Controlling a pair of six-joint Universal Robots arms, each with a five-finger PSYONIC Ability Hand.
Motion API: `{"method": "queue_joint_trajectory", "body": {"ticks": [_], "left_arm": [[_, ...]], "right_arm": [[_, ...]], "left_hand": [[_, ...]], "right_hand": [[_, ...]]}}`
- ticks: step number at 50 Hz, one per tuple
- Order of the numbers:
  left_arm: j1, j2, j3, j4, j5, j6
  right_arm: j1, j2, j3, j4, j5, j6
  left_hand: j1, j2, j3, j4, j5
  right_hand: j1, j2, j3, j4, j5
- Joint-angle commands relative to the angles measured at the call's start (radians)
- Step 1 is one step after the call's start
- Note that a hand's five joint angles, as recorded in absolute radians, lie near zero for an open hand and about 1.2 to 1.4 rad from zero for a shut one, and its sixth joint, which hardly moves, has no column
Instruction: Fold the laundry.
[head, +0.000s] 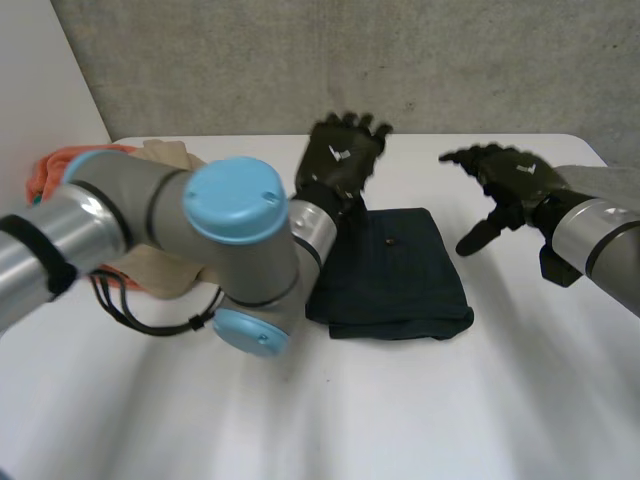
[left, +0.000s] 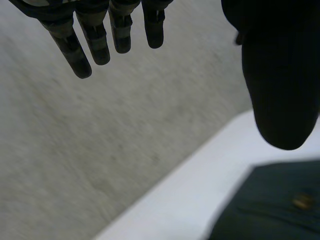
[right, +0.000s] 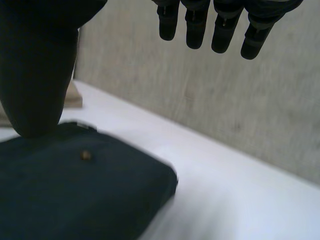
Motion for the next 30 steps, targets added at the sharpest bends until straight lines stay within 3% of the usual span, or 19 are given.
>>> {"method": "queue_joint_trajectory", "body": {"ticks": [1,9,16,21,30], "left_arm": [[-0.022,-0.116,0.091,-0.146,-0.019,0.0],[-0.004,-0.183,0.107,-0.274,-0.03,0.003],[0.016,-0.2,0.105,-0.358,-0.027,0.007],[0.016,-0.168,0.094,-0.363,-0.004,0.006],[0.05,0.099,0.026,-0.273,0.154,-0.074]], "right_arm": [[0.006,0.225,-0.191,0.194,-0.006,-0.154],[0.048,0.39,-0.268,0.205,0.019,-0.263],[0.046,0.43,-0.278,0.205,0.081,-0.349],[0.064,0.323,-0.251,0.167,0.179,-0.436],[0.114,0.087,0.022,-0.095,0.212,-0.438]], "left_hand": [[-0.016,-0.03,-0.037,-0.025,-0.044],[-0.01,-0.024,-0.031,-0.019,-0.038],[0.013,-0.001,-0.008,0.004,-0.015],[0.013,-0.001,-0.008,0.004,-0.015],[0.01,-0.004,-0.011,0.001,-0.018]], "right_hand": [[-0.062,-0.046,-0.041,-0.043,-0.048],[-0.062,-0.046,-0.041,-0.043,-0.048],[-0.062,-0.046,-0.041,-0.043,-0.048],[-0.062,-0.046,-0.041,-0.043,-0.048],[-0.062,-0.046,-0.041,-0.043,-0.048]]}}
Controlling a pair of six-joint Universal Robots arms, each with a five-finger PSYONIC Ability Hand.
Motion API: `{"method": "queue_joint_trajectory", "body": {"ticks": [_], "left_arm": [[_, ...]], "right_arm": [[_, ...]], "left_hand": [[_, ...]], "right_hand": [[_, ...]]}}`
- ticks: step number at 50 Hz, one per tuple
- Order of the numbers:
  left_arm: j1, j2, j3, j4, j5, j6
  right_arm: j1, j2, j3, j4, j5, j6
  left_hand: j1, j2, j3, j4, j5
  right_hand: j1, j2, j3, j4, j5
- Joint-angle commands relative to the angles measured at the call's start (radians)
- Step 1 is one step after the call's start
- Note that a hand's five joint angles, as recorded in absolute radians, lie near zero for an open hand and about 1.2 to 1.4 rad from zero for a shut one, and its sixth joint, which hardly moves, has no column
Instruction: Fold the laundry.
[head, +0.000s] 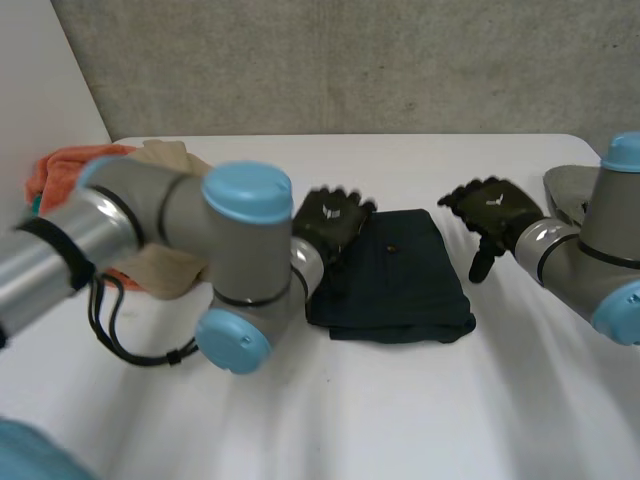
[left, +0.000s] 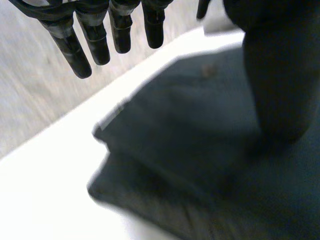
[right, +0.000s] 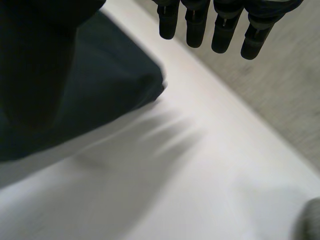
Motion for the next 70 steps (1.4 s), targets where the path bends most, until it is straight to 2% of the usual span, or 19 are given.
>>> {"method": "queue_joint_trajectory", "body": {"ticks": [1,3,8,12,26,32,42,45,48,60,64,70], "left_arm": [[0.036,0.2,-0.062,0.091,0.142,-0.09],[0.052,0.238,-0.08,0.102,0.191,-0.132],[0.087,0.336,-0.114,0.108,0.393,-0.248],[0.088,0.349,-0.126,0.105,0.467,-0.262],[0.078,0.344,-0.164,0.114,0.443,-0.261],[0.079,0.344,-0.164,0.115,0.443,-0.261],[0.082,0.344,-0.171,0.117,0.443,-0.261],[0.084,0.344,-0.174,0.122,0.443,-0.261],[0.087,0.346,-0.175,0.126,0.441,-0.261],[0.098,0.355,-0.175,0.14,0.441,-0.262],[0.108,0.365,-0.175,0.163,0.432,-0.264],[0.11,0.393,-0.175,0.169,0.412,-0.265]], "right_arm": [[0.045,-0.181,0.247,-0.208,0.011,0.002],[0.074,-0.207,0.347,-0.258,0.003,0.002],[0.117,-0.215,0.516,-0.366,-0.004,0.002],[0.139,-0.207,0.6,-0.458,-0.009,0.0],[0.145,-0.072,0.556,-0.682,-0.001,-0.015],[0.148,-0.016,0.499,-0.703,0.0,-0.007],[0.148,0.055,0.381,-0.697,0.002,0.005],[0.15,0.058,0.363,-0.702,-0.004,0.019],[0.145,0.073,0.324,-0.694,-0.009,0.058],[0.131,0.097,0.166,-0.656,-0.021,0.183],[0.082,0.071,0.067,-0.659,-0.023,0.239],[-0.062,-0.015,-0.093,-0.651,-0.02,0.413]], "left_hand": [[0.01,-0.004,-0.011,0.001,-0.018],[0.013,-0.001,-0.008,0.004,-0.015],[0.016,0.002,-0.005,0.007,-0.012],[0.016,0.002,-0.005,0.007,-0.012],[0.013,-0.001,-0.008,0.004,-0.015],[0.013,-0.001,-0.008,0.004,-0.015],[0.013,-0.001,-0.008,0.004,-0.015],[0.013,-0.001,-0.008,0.004,-0.015],[0.013,-0.001,-0.008,0.004,-0.015],[0.013,-0.001,-0.008,0.004,-0.015],[0.013,-0.001,-0.008,0.004,-0.015],[0.013,-0.001,-0.008,0.004,-0.015]], "right_hand": [[-0.05,-0.032,-0.041,-0.043,-0.048],[-0.05,-0.032,-0.041,-0.043,-0.048],[-0.05,-0.032,-0.041,-0.043,-0.048],[-0.05,-0.032,-0.041,-0.043,-0.048],[-0.05,-0.032,-0.041,-0.043,-0.048],[-0.025,-0.007,-0.017,-0.018,-0.023],[0.43,0.447,0.438,0.436,0.432],[0.711,0.729,0.72,0.718,0.713],[1.171,1.188,1.179,1.178,1.173],[1.172,1.189,1.18,1.179,1.174],[1.172,1.189,1.18,1.179,1.174],[1.172,1.189,1.18,1.179,1.174]]}}
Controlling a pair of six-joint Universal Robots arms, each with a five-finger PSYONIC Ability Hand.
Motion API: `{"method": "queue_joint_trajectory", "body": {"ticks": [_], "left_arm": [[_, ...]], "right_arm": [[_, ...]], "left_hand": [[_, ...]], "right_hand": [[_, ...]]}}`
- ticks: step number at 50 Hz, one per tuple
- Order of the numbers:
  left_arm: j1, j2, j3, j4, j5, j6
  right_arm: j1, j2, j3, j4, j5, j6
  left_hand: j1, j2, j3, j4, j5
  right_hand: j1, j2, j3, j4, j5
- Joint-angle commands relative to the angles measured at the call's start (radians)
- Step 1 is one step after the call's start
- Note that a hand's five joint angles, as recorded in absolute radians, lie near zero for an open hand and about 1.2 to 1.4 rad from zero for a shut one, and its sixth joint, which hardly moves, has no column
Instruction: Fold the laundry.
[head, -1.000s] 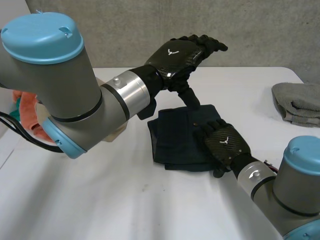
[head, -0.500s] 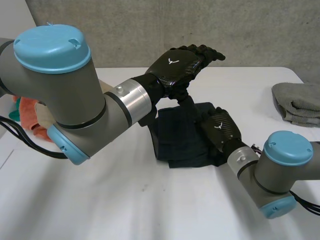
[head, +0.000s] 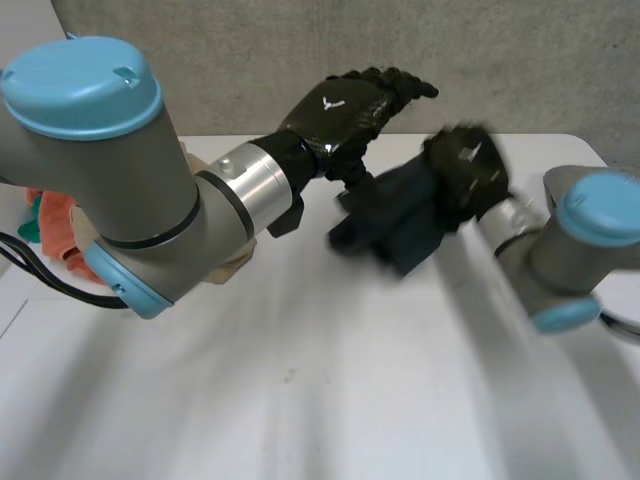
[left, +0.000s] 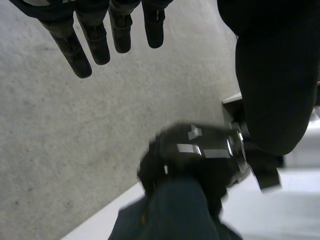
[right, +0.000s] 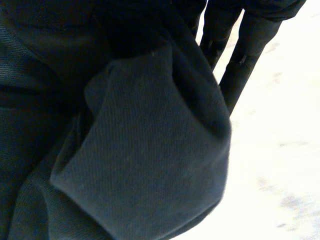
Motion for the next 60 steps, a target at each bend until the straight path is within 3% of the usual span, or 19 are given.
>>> {"method": "queue_joint_trajectory", "body": {"ticks": [1,6,11,19,26,29,32,35,42,46,47,51,57,60], "left_arm": [[0.005,0.034,-0.001,0.014,-0.023,-0.002],[0.005,0.042,-0.006,0.014,-0.025,-0.001],[0.003,0.043,-0.024,0.015,-0.02,0.001],[0.002,0.039,-0.053,0.018,-0.019,0.002],[0.002,0.034,-0.082,0.046,-0.02,0.004],[0.0,0.035,-0.082,0.051,-0.02,0.004],[-0.003,0.04,-0.081,0.051,-0.02,0.004],[-0.005,0.043,-0.078,0.051,-0.019,0.004],[-0.012,0.068,-0.079,0.051,-0.02,-0.001],[-0.017,0.089,-0.082,0.051,-0.02,-0.004],[-0.018,0.095,-0.082,0.051,-0.02,-0.005],[-0.024,0.124,-0.078,0.052,-0.02,-0.007],[-0.017,0.19,-0.06,0.069,-0.036,-0.01],[-0.003,0.224,-0.049,0.072,-0.097,-0.008]], "right_arm": [[-0.17,-0.09,-0.193,0.006,0.002,0.194],[-0.338,-0.078,-0.276,-0.003,-0.021,0.263],[-0.523,0.067,-0.438,-0.008,-0.107,0.276],[-0.655,0.429,-0.591,-0.016,-0.331,0.267],[-0.743,0.512,-0.557,-0.056,-0.405,0.256],[-0.757,0.485,-0.523,-0.048,-0.397,0.23],[-0.773,0.366,-0.442,-0.011,-0.388,0.201],[-0.792,0.275,-0.384,0.029,-0.377,0.175],[-0.827,0.137,-0.315,0.202,-0.348,0.026],[-0.835,0.068,-0.319,0.339,-0.233,-0.156],[-0.829,0.039,-0.318,0.372,-0.165,-0.239],[-0.812,-0.043,-0.31,0.35,-0.016,-0.381],[-0.633,-0.144,-0.241,0.178,-0.029,-0.295],[-0.553,-0.253,-0.129,0.064,-0.069,-0.22]], "left_hand": [[0.013,-0.001,-0.008,0.004,-0.015],[0.013,-0.001,-0.008,0.004,-0.015],[0.013,-0.001,-0.008,0.004,-0.015],[0.013,-0.001,-0.008,0.004,-0.015],[0.013,-0.001,-0.008,0.004,-0.015],[0.013,-0.001,-0.008,0.004,-0.015],[0.013,-0.001,-0.008,0.004,-0.015],[0.013,-0.001,-0.008,0.004,-0.015],[0.013,-0.001,-0.008,0.004,-0.015],[0.013,-0.001,-0.008,0.004,-0.015],[0.013,-0.001,-0.008,0.004,-0.015],[0.01,-0.004,-0.011,0.001,-0.018],[0.01,-0.004,-0.011,0.001,-0.018],[0.004,-0.01,-0.017,-0.005,-0.024]], "right_hand": [[0.366,0.254,0.263,0.203,0.301],[0.366,0.254,0.263,0.203,0.301],[0.366,0.254,0.263,0.203,0.301],[0.366,0.254,0.263,0.203,0.301],[0.366,0.254,0.263,0.203,0.301],[0.366,0.254,0.263,0.203,0.301],[-0.557,-0.669,-0.66,-0.721,-0.622],[-0.849,-0.962,-0.952,-1.013,-0.915],[-0.855,-0.968,-0.958,-1.019,-0.921],[-0.855,-0.968,-0.958,-1.019,-0.921],[-0.855,-0.968,-0.958,-1.019,-0.921],[-0.855,-0.968,-0.958,-1.019,-0.921],[-0.855,-0.968,-0.958,-1.019,-0.921],[-0.855,-0.968,-0.958,-1.019,-0.921]]}}
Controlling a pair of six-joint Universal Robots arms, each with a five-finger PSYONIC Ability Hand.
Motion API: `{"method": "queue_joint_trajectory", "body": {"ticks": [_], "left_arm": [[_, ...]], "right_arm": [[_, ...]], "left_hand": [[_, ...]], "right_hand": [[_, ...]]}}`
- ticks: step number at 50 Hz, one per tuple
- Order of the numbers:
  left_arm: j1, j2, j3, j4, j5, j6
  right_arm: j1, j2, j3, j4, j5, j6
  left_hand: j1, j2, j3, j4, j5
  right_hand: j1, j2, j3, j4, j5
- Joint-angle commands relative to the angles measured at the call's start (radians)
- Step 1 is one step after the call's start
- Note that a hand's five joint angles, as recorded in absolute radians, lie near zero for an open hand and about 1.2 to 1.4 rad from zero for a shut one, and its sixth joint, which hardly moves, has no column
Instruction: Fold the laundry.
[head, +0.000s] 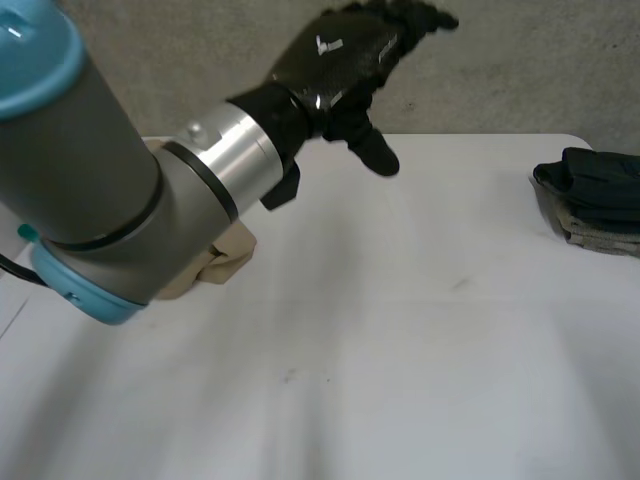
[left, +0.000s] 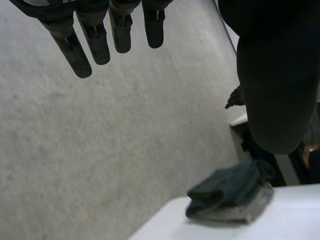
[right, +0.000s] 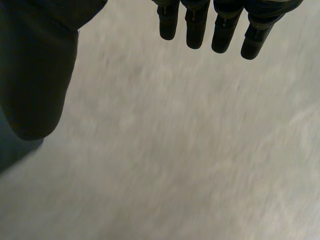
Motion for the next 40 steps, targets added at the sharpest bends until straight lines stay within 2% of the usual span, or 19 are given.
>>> {"method": "queue_joint_trajectory", "body": {"ticks": [1,3,4,6,7,8,10,11,15,19,22,25,27,28,29,30,32,35,40], "left_arm": [[0.027,0.075,0.021,0.012,-0.094,0.008],[0.048,0.083,0.018,0.018,-0.134,0.024],[0.086,0.086,0.012,0.027,-0.168,0.045],[0.155,0.085,0.01,0.031,-0.186,0.082],[0.191,0.08,0.01,0.032,-0.186,0.1],[0.259,0.071,0.007,0.031,-0.186,0.151],[0.315,0.043,-0.005,0.034,-0.185,0.211],[0.367,-0.002,-0.025,0.037,-0.183,0.278],[0.461,-0.124,-0.037,0.038,-0.182,0.427],[0.501,-0.3,-0.018,0.055,-0.18,0.574],[0.525,-0.395,-0.001,0.069,-0.182,0.64],[0.539,-0.438,0.012,0.075,-0.182,0.664],[0.536,-0.458,0.024,0.077,-0.183,0.67],[0.532,-0.46,0.027,0.078,-0.185,0.665],[0.524,-0.458,0.026,0.08,-0.183,0.659],[0.516,-0.455,0.026,0.084,-0.183,0.654],[0.492,-0.44,0.026,0.098,-0.188,0.641],[0.424,-0.336,0.013,0.129,-0.2,0.57],[0.305,-0.158,-0.027,0.167,-0.2,0.348]], "right_arm": [[0.194,-0.187,0.184,-0.244,-0.064,0.144],[0.241,-0.257,0.3,-0.322,-0.122,0.175],[0.261,-0.274,0.339,-0.347,-0.142,0.181],[0.342,-0.314,0.467,-0.399,-0.214,0.192],[0.36,-0.32,0.486,-0.405,-0.224,0.189],[0.379,-0.325,0.514,-0.411,-0.233,0.186],[0.419,-0.331,0.571,-0.421,-0.251,0.183],[0.465,-0.336,0.627,-0.416,-0.264,0.184],[0.499,-0.339,0.706,-0.405,-0.264,0.181],[0.502,-0.328,0.761,-0.379,-0.264,0.167],[0.495,-0.328,0.779,-0.349,-0.264,0.151],[0.489,-0.322,0.789,-0.319,-0.264,0.126],[0.486,-0.314,0.79,-0.306,-0.264,0.114],[0.481,-0.307,0.79,-0.293,-0.264,0.1],[0.479,-0.305,0.79,-0.289,-0.264,0.094],[0.476,-0.303,0.789,-0.284,-0.264,0.089],[0.472,-0.303,0.786,-0.275,-0.264,0.08],[0.456,-0.307,0.783,-0.27,-0.262,0.078],[0.444,-0.329,0.783,-0.263,-0.254,0.082]], "left_hand": [[0.001,-0.013,-0.02,-0.008,-0.026],[-0.02,-0.034,-0.041,-0.029,-0.048],[-0.02,-0.034,-0.041,-0.029,-0.048],[-0.02,-0.034,-0.041,-0.029,-0.048],[-0.02,-0.034,-0.041,-0.029,-0.048],[-0.02,-0.034,-0.041,-0.029,-0.048],[-0.02,-0.034,-0.041,-0.029,-0.048],[-0.02,-0.034,-0.041,-0.029,-0.048],[-0.02,-0.034,-0.041,-0.029,-0.048],[-0.016,-0.03,-0.037,-0.025,-0.044],[-0.01,-0.024,-0.032,-0.019,-0.038],[0.042,0.028,0.021,0.033,0.014],[0.256,0.242,0.235,0.247,0.228],[0.481,0.467,0.459,0.472,0.453],[0.919,0.905,0.898,0.91,0.891],[1.191,1.177,1.169,1.182,1.163],[1.202,1.188,1.181,1.193,1.174],[1.202,1.188,1.181,1.193,1.174],[1.202,1.188,1.181,1.193,1.174]], "right_hand": [[-0.055,-0.043,-0.04,-0.042,-0.048],[-0.055,-0.043,-0.04,-0.042,-0.048],[-0.055,-0.043,-0.04,-0.042,-0.048],[-0.055,-0.043,-0.04,-0.042,-0.048],[-0.055,-0.043,-0.04,-0.042,-0.048],[-0.055,-0.043,-0.04,-0.042,-0.048],[-0.055,-0.043,-0.04,-0.042,-0.048],[-0.055,-0.043,-0.04,-0.042,-0.048],[-0.055,-0.043,-0.04,-0.042,-0.048],[-0.055,-0.043,-0.04,-0.042,-0.048],[-0.055,-0.043,-0.04,-0.042,-0.048],[-0.055,-0.043,-0.04,-0.042,-0.048],[-0.055,-0.043,-0.04,-0.042,-0.048],[-0.055,-0.043,-0.04,-0.042,-0.048],[-0.055,-0.043,-0.04,-0.042,-0.048],[-0.055,-0.043,-0.04,-0.042,-0.048],[-0.055,-0.043,-0.04,-0.042,-0.048],[-0.055,-0.043,-0.04,-0.042,-0.048],[-0.055,-0.043,-0.04,-0.042,-0.048]]}}
